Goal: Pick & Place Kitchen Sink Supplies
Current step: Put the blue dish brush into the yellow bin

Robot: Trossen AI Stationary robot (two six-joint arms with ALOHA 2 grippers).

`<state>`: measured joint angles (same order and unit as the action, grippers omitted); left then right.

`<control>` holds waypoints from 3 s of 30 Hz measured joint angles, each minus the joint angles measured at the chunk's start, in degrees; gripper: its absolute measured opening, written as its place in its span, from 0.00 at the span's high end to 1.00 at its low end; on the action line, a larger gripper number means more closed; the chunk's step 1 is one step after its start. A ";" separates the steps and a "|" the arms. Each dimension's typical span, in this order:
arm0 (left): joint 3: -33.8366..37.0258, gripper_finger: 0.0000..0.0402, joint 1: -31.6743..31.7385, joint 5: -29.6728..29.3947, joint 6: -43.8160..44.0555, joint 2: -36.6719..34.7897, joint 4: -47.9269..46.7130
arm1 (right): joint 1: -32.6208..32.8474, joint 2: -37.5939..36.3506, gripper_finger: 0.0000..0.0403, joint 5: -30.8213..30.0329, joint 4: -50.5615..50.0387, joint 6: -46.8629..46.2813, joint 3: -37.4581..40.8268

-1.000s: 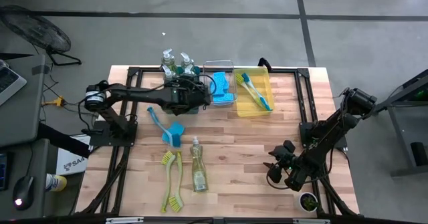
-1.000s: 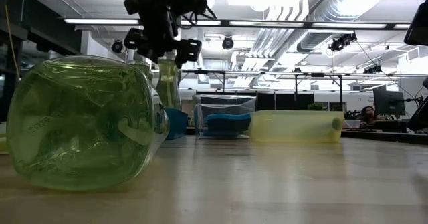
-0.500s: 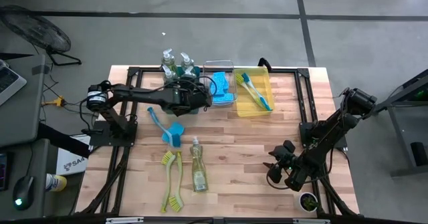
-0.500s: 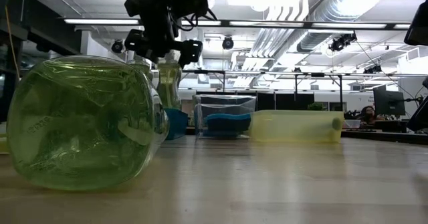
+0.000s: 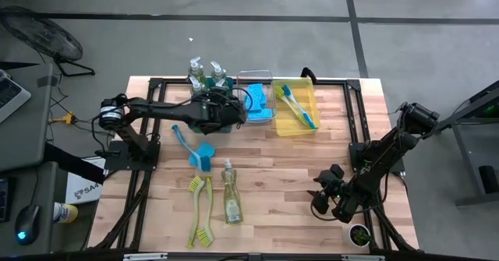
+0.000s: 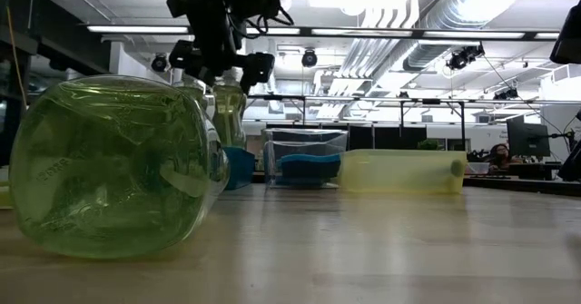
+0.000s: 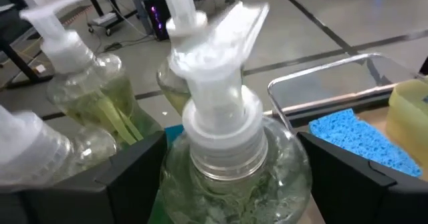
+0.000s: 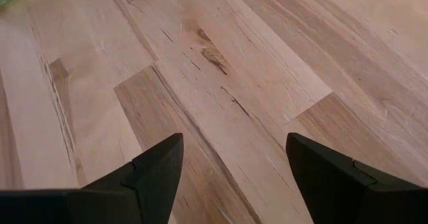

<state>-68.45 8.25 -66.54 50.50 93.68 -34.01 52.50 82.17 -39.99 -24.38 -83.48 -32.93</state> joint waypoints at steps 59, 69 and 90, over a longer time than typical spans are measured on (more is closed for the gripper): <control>6.11 0.19 -25.18 45.23 13.16 -23.75 -37.55 | 0.00 0.00 0.36 0.34 0.17 -0.03 0.02; 18.40 0.19 -25.16 47.67 -13.21 -23.66 -29.38 | -0.02 0.00 0.36 0.07 0.15 0.13 0.02; 31.64 0.19 -25.14 42.28 -28.10 -23.66 -12.15 | -0.02 0.00 0.36 -0.13 0.13 0.17 0.02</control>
<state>-36.81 -16.88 -24.26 22.40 70.02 -46.16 52.49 82.17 -40.12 -24.25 -83.31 -32.91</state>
